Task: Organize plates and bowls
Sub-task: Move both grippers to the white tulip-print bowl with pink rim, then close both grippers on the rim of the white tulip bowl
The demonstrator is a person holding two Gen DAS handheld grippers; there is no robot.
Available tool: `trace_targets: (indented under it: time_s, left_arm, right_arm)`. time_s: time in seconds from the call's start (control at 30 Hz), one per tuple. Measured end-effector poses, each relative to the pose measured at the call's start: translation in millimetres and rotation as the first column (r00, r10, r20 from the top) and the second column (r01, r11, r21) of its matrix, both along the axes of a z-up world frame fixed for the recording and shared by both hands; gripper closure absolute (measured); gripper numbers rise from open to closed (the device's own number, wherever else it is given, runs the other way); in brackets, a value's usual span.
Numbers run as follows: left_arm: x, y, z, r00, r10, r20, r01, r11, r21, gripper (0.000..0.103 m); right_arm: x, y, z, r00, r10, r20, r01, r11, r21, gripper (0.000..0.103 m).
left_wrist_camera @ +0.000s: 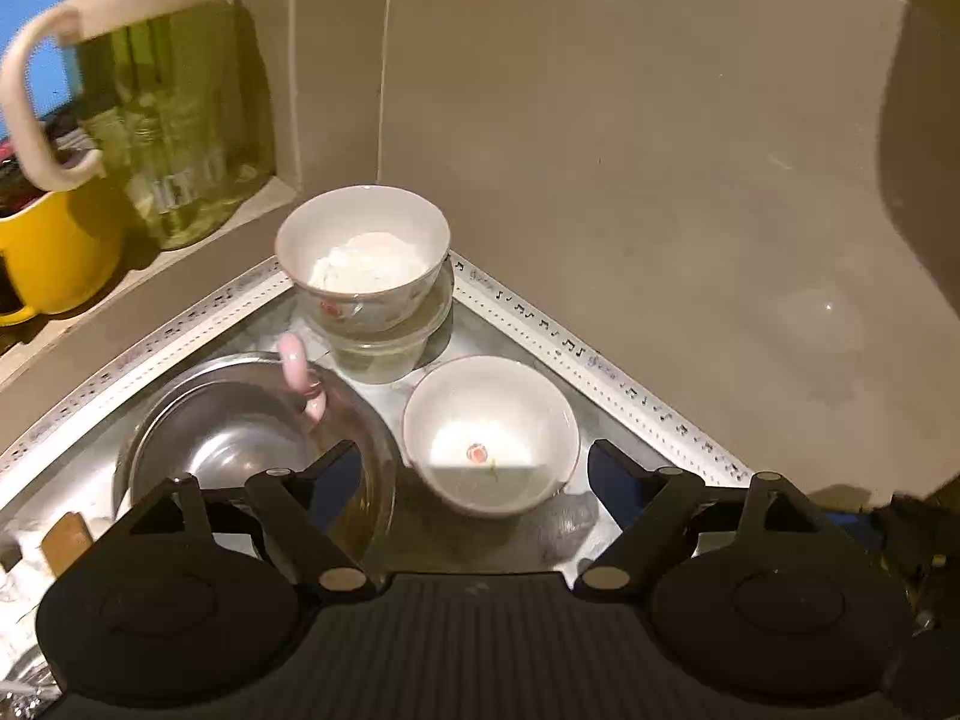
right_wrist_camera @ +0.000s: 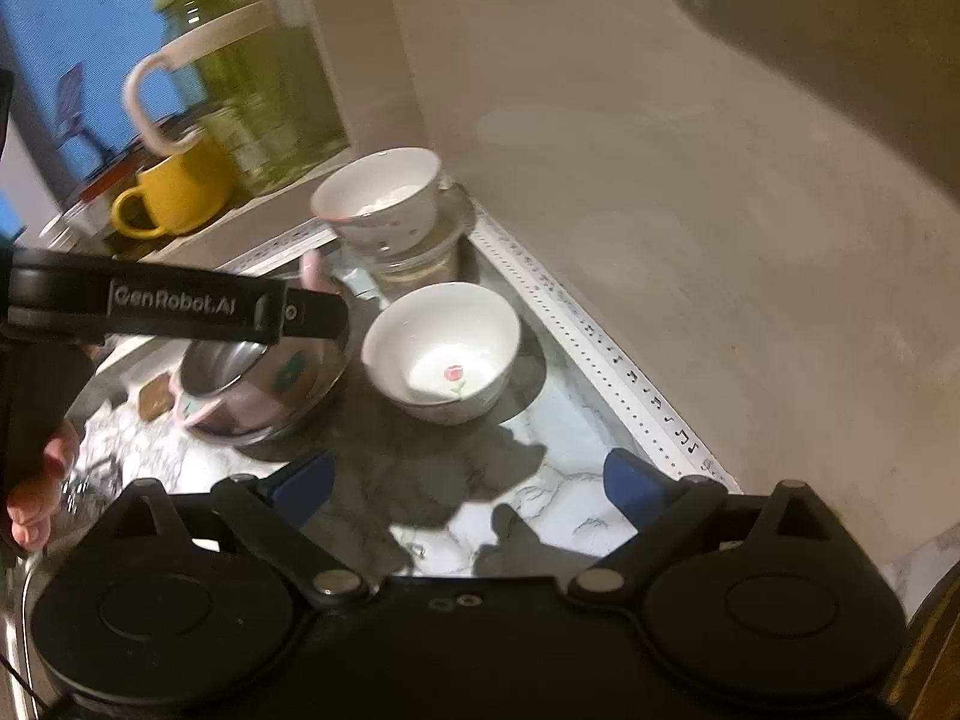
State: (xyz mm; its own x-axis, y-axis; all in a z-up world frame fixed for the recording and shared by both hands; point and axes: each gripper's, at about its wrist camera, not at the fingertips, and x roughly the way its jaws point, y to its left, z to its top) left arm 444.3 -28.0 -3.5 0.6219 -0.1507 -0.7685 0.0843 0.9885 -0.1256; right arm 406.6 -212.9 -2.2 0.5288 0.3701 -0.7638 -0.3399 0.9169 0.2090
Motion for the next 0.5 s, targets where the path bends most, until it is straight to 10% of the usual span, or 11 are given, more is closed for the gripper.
trace_targets:
  time_s: [0.5]
  left_arm:
    - [65.9, -8.7, -42.3, 0.997, -0.027, -0.068, 0.029, 0.999, 0.022, 0.020]
  right_arm:
    - [49.2, 15.6, -44.9, 0.983, -0.174, -0.060, 0.177, 0.983, 0.039, 0.009]
